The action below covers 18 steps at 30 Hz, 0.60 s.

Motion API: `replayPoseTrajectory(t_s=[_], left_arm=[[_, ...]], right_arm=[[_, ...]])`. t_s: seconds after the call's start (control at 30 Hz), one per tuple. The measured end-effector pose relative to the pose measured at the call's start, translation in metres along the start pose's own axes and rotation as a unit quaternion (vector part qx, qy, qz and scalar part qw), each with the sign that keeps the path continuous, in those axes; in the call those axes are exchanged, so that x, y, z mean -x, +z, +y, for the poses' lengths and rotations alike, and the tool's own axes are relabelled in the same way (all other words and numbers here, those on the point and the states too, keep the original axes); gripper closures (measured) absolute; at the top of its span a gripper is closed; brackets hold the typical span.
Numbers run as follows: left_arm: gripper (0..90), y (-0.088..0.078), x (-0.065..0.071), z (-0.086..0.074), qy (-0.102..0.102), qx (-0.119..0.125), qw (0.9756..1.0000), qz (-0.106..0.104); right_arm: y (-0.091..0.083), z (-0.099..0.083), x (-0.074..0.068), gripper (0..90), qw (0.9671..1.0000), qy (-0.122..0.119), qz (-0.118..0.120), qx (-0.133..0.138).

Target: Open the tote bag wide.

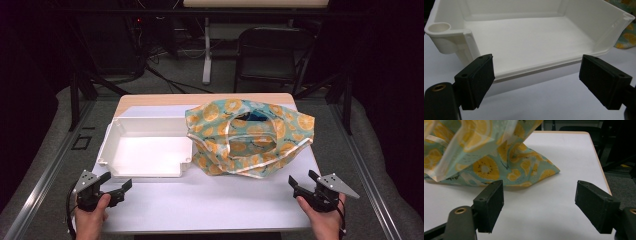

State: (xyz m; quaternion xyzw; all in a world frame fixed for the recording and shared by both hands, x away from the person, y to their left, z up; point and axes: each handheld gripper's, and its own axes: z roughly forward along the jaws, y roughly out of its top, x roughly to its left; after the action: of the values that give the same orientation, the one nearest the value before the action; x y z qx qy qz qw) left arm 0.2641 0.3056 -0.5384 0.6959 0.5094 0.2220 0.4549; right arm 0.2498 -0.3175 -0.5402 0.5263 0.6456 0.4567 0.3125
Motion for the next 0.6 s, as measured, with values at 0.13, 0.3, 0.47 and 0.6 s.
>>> replayPoseTrajectory(t_s=[0.13,0.3,0.47,0.6], left_arm=[[15.0,-0.002,0.001,0.0,-0.003,0.006,1.0,-0.001],[15.2,-0.008,0.006,-0.001,-0.002,0.019,0.9998,-0.01],[15.5,-0.009,0.012,0.001,-0.004,0.031,0.9994,-0.016],[15.5,-0.003,0.024,0.004,0.0,0.035,0.9991,-0.025]], right_arm=[[-0.001,0.002,-0.004,24.3,0.9999,-0.005,0.006,0.007],[-0.001,0.005,-0.008,26.9,0.9997,-0.01,0.014,0.018],[-0.005,0.01,-0.019,31.3,0.9988,-0.02,0.031,0.032],[-0.007,0.01,-0.024,34.2,0.9983,-0.029,0.038,0.035]])
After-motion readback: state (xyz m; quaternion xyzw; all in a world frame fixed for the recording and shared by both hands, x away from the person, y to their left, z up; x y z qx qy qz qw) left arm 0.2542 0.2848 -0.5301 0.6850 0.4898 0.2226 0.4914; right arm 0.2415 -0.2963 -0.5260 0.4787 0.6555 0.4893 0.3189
